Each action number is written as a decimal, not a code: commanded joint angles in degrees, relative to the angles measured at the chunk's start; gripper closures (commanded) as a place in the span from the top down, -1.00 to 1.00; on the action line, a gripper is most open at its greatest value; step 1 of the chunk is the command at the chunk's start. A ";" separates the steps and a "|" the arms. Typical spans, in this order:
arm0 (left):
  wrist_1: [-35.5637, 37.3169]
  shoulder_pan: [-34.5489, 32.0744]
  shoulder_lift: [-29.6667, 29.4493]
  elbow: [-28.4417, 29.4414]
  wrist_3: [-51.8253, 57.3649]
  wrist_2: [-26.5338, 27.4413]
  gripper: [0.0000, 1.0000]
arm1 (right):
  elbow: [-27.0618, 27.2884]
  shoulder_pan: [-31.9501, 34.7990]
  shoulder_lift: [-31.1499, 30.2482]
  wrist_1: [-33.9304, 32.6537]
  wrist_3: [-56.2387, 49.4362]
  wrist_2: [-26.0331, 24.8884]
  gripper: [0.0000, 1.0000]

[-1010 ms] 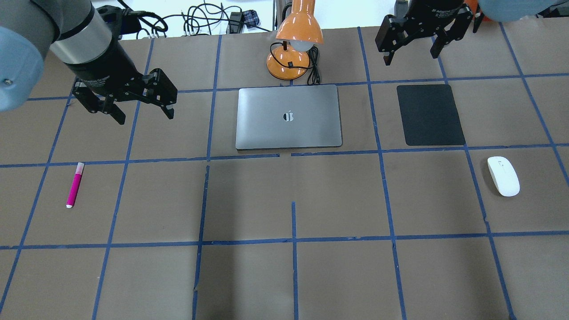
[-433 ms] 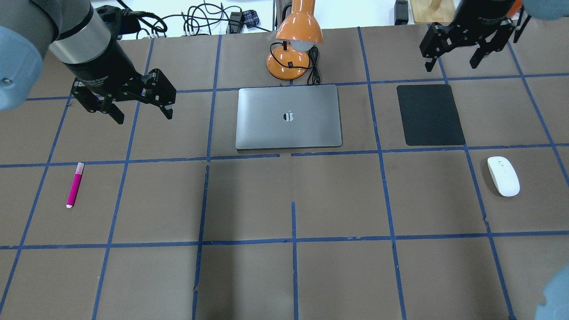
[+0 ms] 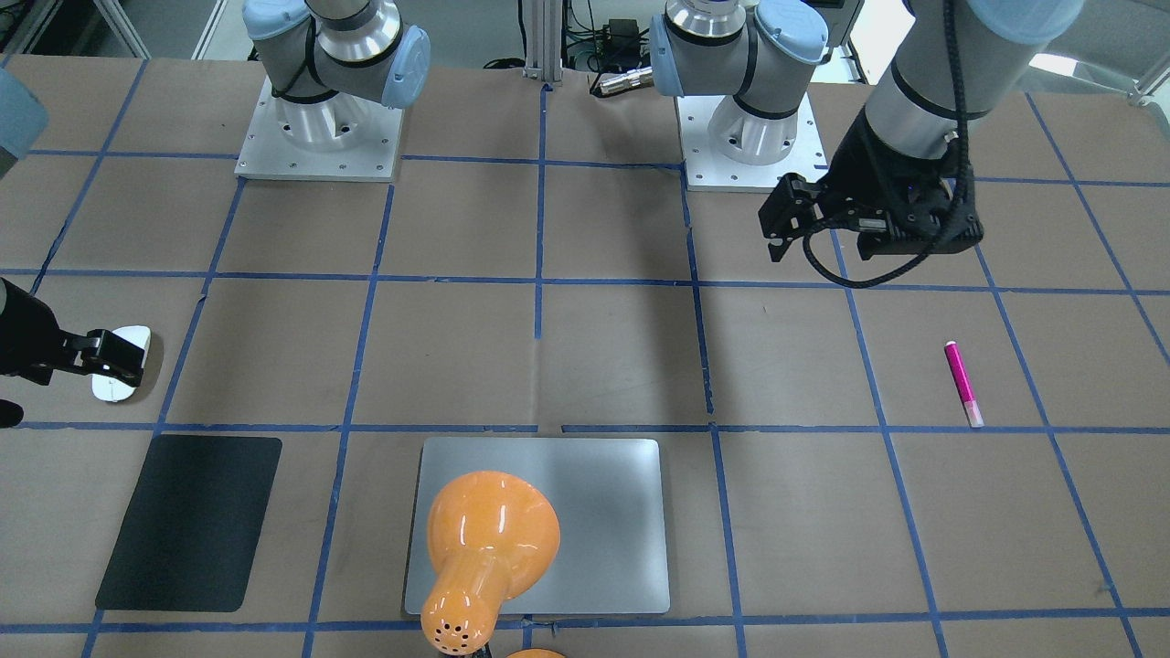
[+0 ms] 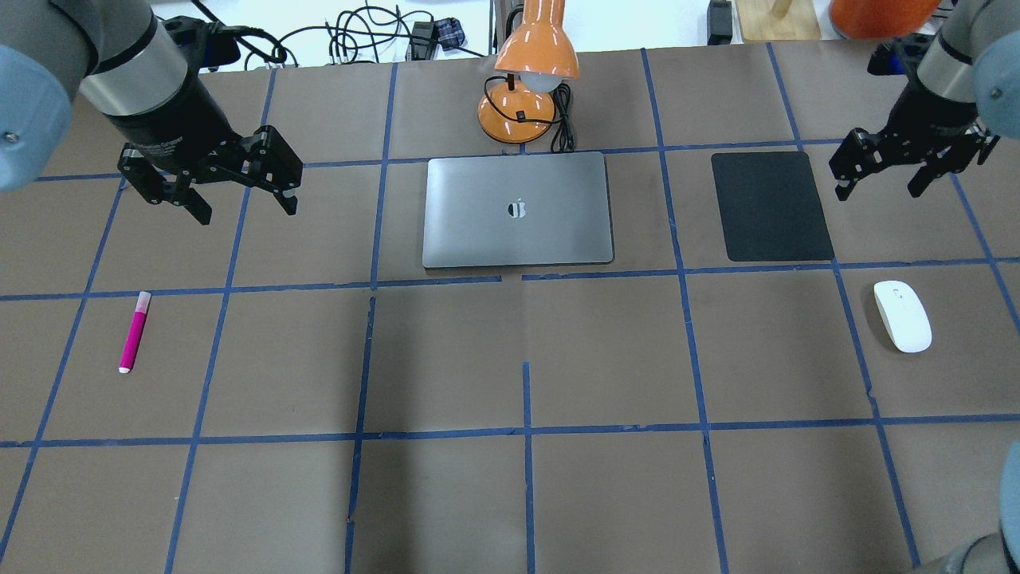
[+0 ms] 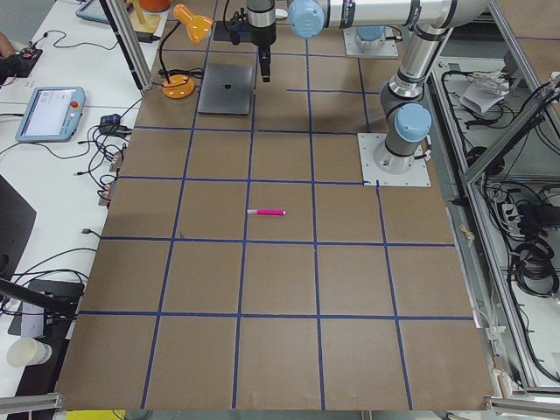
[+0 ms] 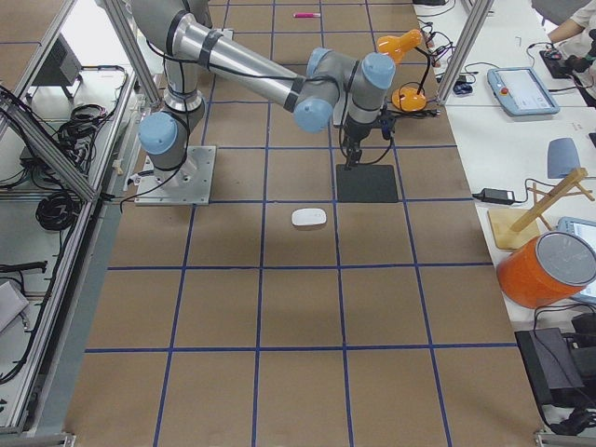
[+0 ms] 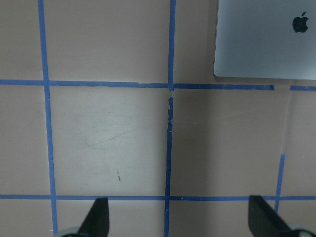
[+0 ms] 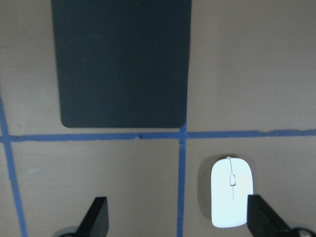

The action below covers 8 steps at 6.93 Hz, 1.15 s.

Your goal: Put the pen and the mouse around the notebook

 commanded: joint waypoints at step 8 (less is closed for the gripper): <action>25.99 31.35 -10.49 -15.88 41.30 0.02 1.00 | 23.58 -9.52 3.08 -30.54 -18.80 -3.07 1.00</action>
